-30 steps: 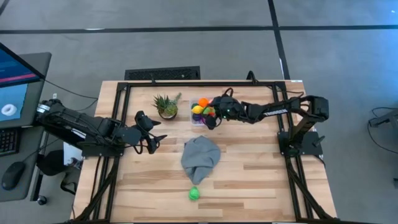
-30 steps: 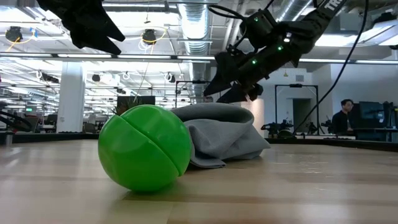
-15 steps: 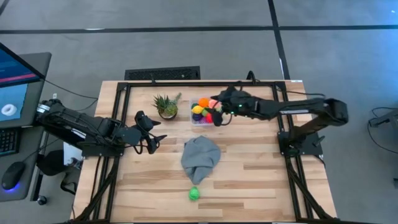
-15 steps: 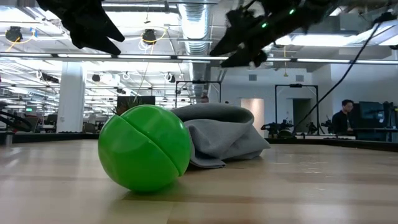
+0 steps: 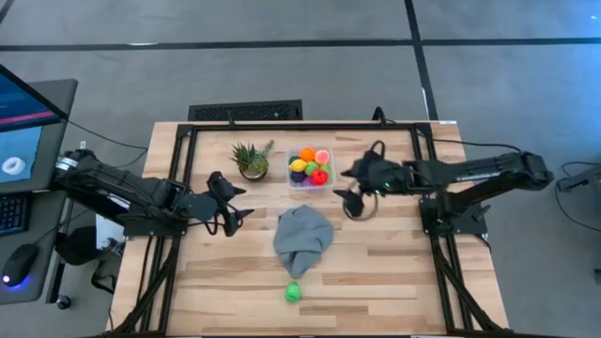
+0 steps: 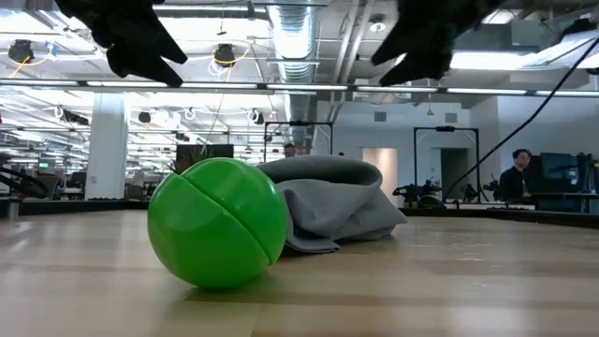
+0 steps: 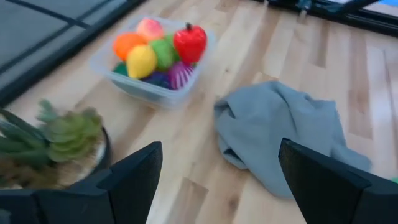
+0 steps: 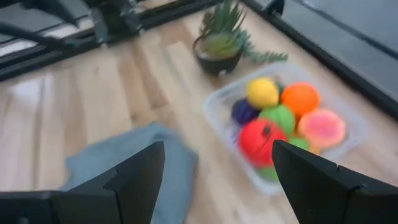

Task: Pick and placing Produce into tupperware
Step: Put the green pear into the transparent container

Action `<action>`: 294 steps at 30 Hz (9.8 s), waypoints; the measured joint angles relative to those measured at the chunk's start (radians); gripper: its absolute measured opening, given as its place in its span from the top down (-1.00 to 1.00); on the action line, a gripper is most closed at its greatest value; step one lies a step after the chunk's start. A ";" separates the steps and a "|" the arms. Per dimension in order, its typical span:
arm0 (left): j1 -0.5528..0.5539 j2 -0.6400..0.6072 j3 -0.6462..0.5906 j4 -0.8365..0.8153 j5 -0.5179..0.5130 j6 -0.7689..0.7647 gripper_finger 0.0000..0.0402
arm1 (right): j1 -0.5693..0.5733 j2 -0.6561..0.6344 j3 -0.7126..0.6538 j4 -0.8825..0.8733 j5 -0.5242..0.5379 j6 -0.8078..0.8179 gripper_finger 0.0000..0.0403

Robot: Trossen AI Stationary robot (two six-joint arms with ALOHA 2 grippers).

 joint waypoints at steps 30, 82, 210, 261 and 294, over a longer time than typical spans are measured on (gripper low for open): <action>-0.278 0.852 0.527 0.147 0.342 -0.029 -0.55 | 0.894 -0.388 -0.203 -0.669 0.408 0.843 -0.58; -0.267 1.184 0.901 -0.234 0.330 0.552 -0.55 | 1.269 -0.193 -0.202 -0.857 0.456 1.332 -0.52; -0.280 1.262 0.841 -0.070 0.247 0.461 -0.44 | -0.433 -0.343 -0.497 0.433 -0.731 -0.146 -0.40; -0.279 1.255 0.992 -0.100 0.113 0.121 -0.10 | -0.432 -0.343 -0.497 0.432 -0.757 -0.117 -0.40; -0.279 1.147 1.004 -0.220 -0.211 -0.092 -0.10 | -0.432 -0.346 -0.497 0.429 -0.806 -0.090 -0.40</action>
